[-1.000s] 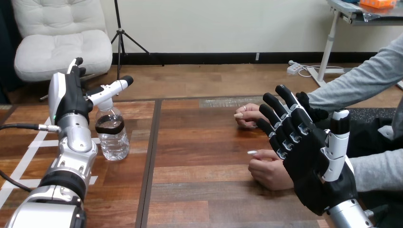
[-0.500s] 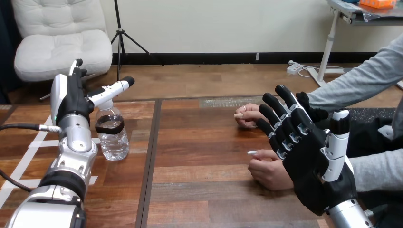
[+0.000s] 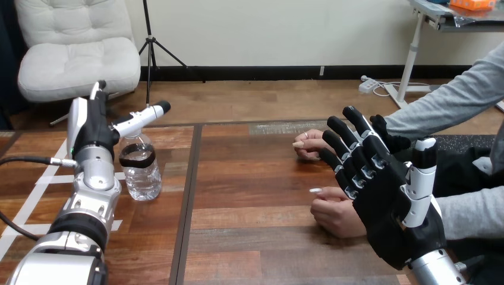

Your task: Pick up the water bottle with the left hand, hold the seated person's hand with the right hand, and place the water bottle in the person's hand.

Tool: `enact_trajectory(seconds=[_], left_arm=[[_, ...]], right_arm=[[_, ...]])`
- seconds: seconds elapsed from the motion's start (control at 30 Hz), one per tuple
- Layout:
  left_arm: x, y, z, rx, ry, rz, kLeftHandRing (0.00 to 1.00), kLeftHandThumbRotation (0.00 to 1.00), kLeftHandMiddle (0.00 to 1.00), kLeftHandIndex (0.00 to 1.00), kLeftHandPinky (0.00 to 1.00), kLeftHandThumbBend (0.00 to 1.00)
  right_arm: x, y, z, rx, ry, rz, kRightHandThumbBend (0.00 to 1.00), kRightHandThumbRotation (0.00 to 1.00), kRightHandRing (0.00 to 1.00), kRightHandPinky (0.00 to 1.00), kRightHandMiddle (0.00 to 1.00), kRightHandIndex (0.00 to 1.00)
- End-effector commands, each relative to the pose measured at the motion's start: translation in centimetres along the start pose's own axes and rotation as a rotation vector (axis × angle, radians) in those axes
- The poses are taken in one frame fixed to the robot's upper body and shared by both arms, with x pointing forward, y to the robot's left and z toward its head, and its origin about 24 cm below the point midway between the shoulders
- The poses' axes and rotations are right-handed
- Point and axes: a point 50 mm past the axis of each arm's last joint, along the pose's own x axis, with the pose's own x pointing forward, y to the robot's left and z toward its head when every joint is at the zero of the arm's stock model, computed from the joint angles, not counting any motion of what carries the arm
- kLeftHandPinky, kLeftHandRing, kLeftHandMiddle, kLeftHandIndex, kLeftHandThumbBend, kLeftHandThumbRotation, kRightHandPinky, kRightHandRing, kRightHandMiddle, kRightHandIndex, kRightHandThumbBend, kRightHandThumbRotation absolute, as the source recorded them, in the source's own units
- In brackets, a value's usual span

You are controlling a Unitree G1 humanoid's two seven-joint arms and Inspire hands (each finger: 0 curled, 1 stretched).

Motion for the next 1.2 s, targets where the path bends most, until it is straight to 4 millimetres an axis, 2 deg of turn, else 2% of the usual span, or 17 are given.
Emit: enact_trajectory(seconds=[0.0, 0.5, 1.17], left_arm=[[0.9, 0.7, 3.6, -0.058, -0.080, 0.011, 0.95, 0.39, 0.96, 0.98, 0.88, 1.00], [0.8, 0.5, 2.8, -0.114, -0.047, 0.022, 0.93, 0.33, 0.94, 0.94, 0.89, 1.00], [0.5, 0.0, 1.5, -0.005, 0.009, 0.019, 1.00, 0.39, 1.00, 1.00, 0.96, 1.00]], right_arm=[[0.9, 0.3, 1.0, -0.002, -0.072, 0.027, 0.91, 1.00, 1.00, 1.00, 0.98, 1.00], [0.8, 0.4, 1.1, -0.008, -0.068, 0.028, 0.91, 1.00, 1.00, 1.00, 0.98, 1.00], [0.8, 0.5, 1.0, 0.000, -0.072, 0.032, 0.91, 1.00, 1.00, 1.00, 0.98, 1.00]])
